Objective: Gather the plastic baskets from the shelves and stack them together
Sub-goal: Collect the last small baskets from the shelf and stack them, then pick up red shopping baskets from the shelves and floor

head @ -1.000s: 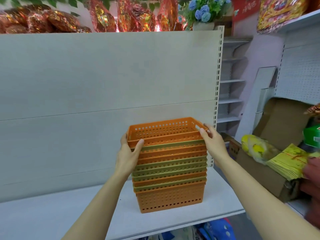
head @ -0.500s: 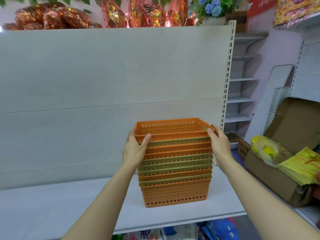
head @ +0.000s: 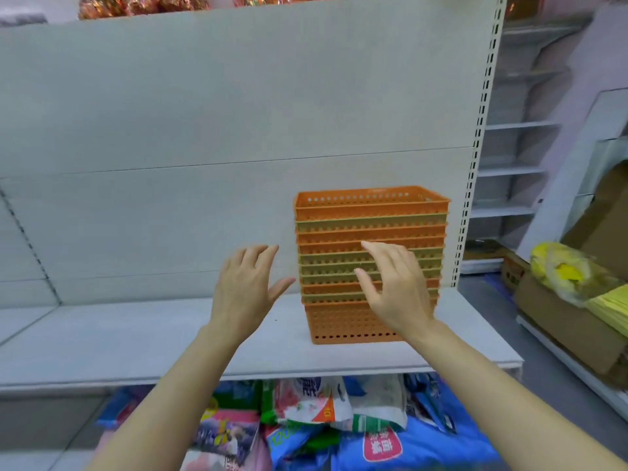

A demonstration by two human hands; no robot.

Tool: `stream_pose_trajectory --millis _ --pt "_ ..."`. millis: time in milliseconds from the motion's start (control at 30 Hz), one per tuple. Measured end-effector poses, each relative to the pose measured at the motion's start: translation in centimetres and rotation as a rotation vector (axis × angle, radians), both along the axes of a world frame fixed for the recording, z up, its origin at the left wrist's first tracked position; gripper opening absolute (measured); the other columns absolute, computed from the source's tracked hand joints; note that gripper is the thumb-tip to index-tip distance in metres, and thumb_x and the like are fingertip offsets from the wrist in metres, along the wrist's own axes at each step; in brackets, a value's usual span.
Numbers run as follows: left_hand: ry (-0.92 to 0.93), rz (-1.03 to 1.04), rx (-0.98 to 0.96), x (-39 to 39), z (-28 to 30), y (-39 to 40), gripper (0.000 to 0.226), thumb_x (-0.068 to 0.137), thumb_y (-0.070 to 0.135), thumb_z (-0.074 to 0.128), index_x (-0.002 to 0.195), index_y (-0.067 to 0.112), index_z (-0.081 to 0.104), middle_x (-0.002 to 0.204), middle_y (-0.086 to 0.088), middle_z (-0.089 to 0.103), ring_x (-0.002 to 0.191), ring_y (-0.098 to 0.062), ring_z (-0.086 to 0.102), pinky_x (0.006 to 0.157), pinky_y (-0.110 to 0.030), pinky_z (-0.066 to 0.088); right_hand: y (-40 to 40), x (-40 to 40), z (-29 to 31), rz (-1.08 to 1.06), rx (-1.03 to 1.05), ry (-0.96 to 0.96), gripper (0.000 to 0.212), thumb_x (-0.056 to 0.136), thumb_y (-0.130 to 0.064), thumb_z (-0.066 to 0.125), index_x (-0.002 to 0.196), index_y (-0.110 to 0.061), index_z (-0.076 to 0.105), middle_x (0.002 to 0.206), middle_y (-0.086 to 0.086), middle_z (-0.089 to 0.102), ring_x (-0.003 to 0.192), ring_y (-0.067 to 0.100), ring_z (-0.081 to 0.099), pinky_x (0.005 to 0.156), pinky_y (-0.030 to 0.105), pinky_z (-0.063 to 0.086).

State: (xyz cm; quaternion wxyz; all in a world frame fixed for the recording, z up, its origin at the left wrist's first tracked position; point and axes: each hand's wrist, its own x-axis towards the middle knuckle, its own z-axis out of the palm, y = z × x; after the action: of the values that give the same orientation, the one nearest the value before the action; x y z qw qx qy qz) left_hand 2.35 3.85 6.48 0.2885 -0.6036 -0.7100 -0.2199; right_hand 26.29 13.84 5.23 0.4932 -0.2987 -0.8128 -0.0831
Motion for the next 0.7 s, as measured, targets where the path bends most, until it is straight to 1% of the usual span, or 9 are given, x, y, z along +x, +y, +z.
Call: stream_pose_trajectory --millis 133,267,433,567,700 --pt "0.094 0.031 -0.016 -1.2 -2.4 -4.4 0.061 0.092 0.057 0.043 0.128 0.010 0.062 0.118 -0.007 0.065 0.104 -0.029 0.059 0.085 -0.041 0.046 -3.1 -2.5 -2.9 0.074 0.006 -0.052 0.036 0.091 -0.030 0.057 0.118 -0.008 0.064 0.113 0.006 0.067 0.107 0.023 0.059 0.095 0.033 0.041" --pt "0.094 0.087 -0.058 -3.3 -4.8 -8.5 0.058 0.092 0.055 0.045 0.122 0.010 0.064 0.114 -0.008 0.067 0.099 -0.032 0.061 0.083 -0.043 0.046 -6.4 -5.7 -5.2 0.180 -0.030 -0.109 0.033 0.090 -0.029 0.057 0.114 -0.007 0.065 0.109 0.006 0.067 0.104 0.025 0.060 0.091 0.036 0.044" --pt "0.023 0.156 -0.129 -6.5 -8.4 -14.8 0.060 0.090 0.055 0.043 0.121 0.009 0.066 0.113 -0.009 0.068 0.098 -0.033 0.063 0.082 -0.043 0.049 -11.9 -10.6 -7.8 0.285 -0.069 -0.129 0.031 0.089 -0.029 0.057 0.110 -0.009 0.066 0.104 0.005 0.068 0.097 0.024 0.059 0.087 0.034 0.044" --pt "-0.034 0.238 -0.165 -9.9 -10.8 -21.5 0.060 0.088 0.055 0.043 0.118 0.009 0.067 0.106 -0.008 0.070 0.090 -0.032 0.065 0.075 -0.040 0.052 -17.1 -15.7 -10.1 0.384 -0.136 -0.167 0.031 0.087 -0.029 0.059 0.110 -0.009 0.067 0.102 0.006 0.069 0.093 0.025 0.062 0.086 0.034 0.045" --pt "-0.072 0.337 -0.187 -14.3 -13.0 -29.3 0.058 0.087 0.053 0.044 0.116 0.009 0.068 0.101 -0.008 0.069 0.083 -0.032 0.064 0.069 -0.039 0.053 -23.6 -21.4 -12.3 0.460 -0.149 -0.200 0.032 0.086 -0.028 0.057 0.107 -0.007 0.068 0.100 0.005 0.069 0.090 0.026 0.064 0.085 0.034 0.046"
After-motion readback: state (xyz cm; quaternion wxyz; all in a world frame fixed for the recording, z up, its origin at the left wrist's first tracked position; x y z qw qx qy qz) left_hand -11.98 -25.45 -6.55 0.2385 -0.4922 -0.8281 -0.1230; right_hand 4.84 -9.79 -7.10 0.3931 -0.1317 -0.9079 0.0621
